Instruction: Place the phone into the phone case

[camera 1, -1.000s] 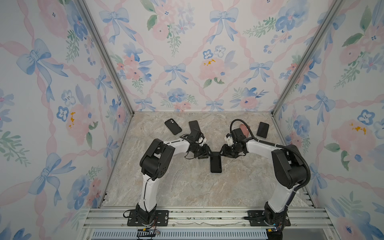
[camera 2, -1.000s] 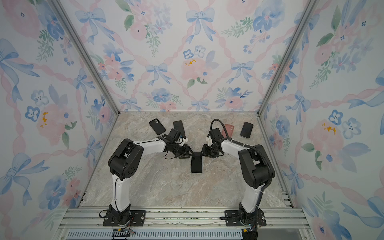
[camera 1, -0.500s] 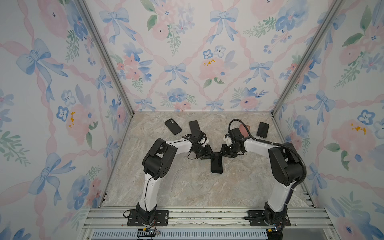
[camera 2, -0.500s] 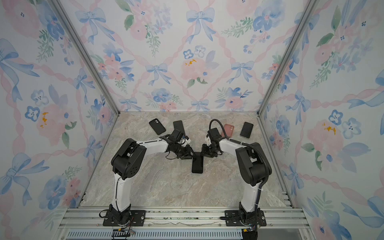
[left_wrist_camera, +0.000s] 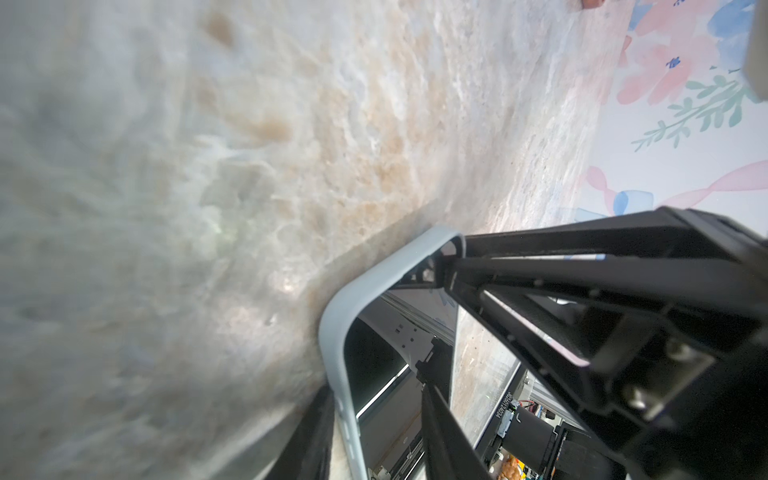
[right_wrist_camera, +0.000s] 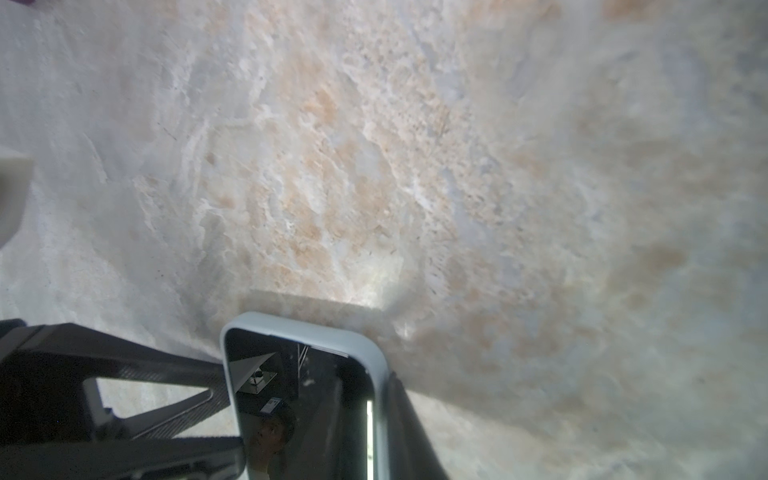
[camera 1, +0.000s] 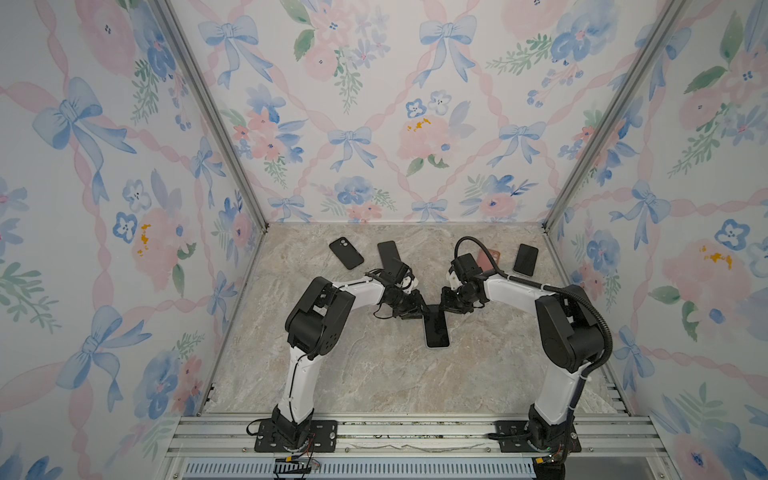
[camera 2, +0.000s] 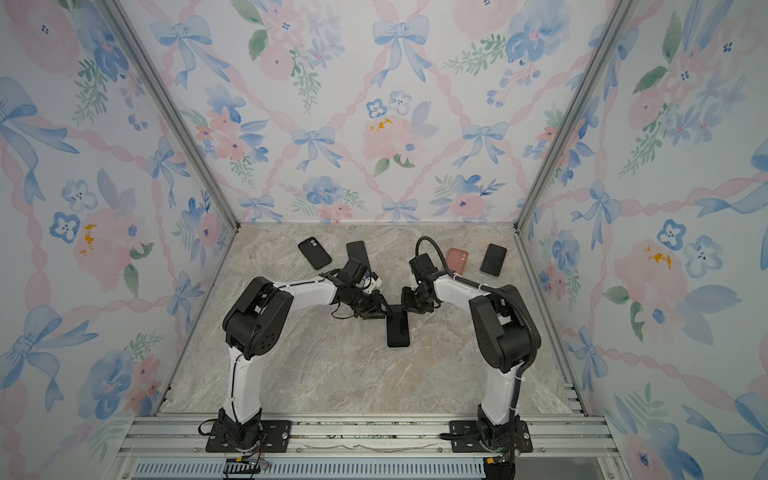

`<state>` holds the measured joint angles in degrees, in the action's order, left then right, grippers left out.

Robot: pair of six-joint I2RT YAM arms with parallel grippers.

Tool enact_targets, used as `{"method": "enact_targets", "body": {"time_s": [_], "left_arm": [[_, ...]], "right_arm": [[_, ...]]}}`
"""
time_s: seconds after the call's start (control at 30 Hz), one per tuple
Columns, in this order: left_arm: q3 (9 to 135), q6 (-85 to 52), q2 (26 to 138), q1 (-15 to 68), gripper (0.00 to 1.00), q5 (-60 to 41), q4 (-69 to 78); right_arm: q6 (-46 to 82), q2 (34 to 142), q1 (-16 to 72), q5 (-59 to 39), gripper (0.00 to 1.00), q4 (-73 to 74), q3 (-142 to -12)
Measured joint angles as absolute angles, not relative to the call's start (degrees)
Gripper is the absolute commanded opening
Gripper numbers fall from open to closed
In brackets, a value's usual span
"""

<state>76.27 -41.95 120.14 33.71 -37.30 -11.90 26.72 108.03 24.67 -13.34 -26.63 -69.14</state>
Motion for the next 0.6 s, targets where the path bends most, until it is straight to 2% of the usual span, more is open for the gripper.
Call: {"method": "enact_targets", "body": {"time_s": [0.1,0.37,0.6], "left_arm": [[73.4,-41.9,117.7,33.7,0.42,-36.1,-11.9],[64.4,-40.9,107.6,32.1,0.54,-32.6,-12.0],[56.5,-39.2,101.3,30.0,0.72,-30.5,-12.2]], "right_arm": [[26.6,107.4,26.3,-11.2,0.49,-29.7,-70.1],[27.9,100.7,31.6,-7.2,0.67,-34.4,-70.2],[30.0,100.2,37.2,-2.5,0.85,-37.9,-70.1]]}}
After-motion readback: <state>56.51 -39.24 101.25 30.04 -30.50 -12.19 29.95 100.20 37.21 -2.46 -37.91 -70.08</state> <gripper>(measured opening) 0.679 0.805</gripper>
